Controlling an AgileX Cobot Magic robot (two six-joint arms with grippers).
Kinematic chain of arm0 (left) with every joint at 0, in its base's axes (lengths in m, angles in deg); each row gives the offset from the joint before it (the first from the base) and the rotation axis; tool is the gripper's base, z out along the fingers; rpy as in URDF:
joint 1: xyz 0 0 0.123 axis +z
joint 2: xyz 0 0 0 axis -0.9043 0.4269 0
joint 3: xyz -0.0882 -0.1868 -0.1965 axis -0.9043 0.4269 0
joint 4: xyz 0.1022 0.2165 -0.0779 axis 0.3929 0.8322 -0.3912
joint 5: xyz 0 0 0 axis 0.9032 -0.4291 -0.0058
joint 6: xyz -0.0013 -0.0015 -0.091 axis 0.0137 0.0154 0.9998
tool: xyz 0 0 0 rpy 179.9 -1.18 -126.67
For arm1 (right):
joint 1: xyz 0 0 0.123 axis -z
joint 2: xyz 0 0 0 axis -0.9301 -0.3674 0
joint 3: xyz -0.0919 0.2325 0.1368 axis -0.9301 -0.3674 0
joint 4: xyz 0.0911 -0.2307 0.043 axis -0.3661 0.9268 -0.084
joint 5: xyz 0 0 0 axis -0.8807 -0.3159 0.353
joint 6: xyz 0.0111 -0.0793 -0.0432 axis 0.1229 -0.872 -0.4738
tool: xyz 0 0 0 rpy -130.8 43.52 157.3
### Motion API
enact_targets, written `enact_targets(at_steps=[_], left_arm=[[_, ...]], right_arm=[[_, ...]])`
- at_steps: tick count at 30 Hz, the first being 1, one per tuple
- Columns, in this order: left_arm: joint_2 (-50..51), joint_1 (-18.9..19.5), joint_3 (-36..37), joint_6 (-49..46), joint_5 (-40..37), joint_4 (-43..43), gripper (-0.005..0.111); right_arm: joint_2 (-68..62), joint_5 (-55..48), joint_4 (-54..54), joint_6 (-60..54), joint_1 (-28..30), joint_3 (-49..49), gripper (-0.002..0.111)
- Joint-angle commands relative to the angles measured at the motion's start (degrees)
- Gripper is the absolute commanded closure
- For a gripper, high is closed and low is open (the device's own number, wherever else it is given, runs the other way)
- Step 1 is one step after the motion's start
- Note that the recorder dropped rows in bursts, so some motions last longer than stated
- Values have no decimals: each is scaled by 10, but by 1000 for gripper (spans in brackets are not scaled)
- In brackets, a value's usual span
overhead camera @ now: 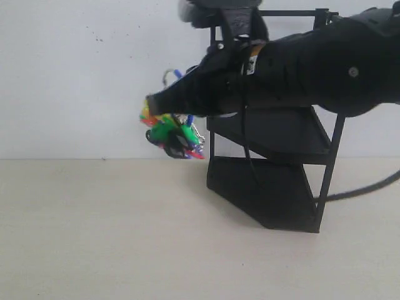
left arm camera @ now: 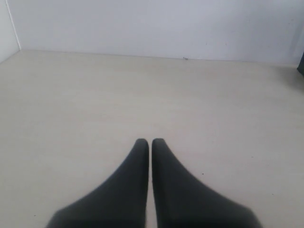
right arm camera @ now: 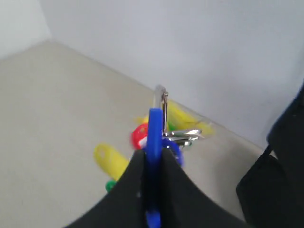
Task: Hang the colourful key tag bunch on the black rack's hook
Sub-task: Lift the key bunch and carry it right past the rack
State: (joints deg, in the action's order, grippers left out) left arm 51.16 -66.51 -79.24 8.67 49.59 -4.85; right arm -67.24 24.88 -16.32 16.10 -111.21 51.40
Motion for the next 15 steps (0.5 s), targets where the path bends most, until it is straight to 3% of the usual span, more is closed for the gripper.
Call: enact_targets(at_steps=[1, 5, 10, 15], left_arm=[[2, 2, -1, 0, 7, -4, 102], [2, 2, -1, 0, 7, -4, 102], [2, 2, -1, 0, 7, -4, 102], [2, 2, -1, 0, 7, -4, 102]], right_arm=[[9, -77, 22, -40, 10, -2, 108], [12, -39, -10, 50, 41, -2, 108], [19, -85, -5, -111, -18, -2, 108], [42, -61, 5, 5, 20, -2, 108]])
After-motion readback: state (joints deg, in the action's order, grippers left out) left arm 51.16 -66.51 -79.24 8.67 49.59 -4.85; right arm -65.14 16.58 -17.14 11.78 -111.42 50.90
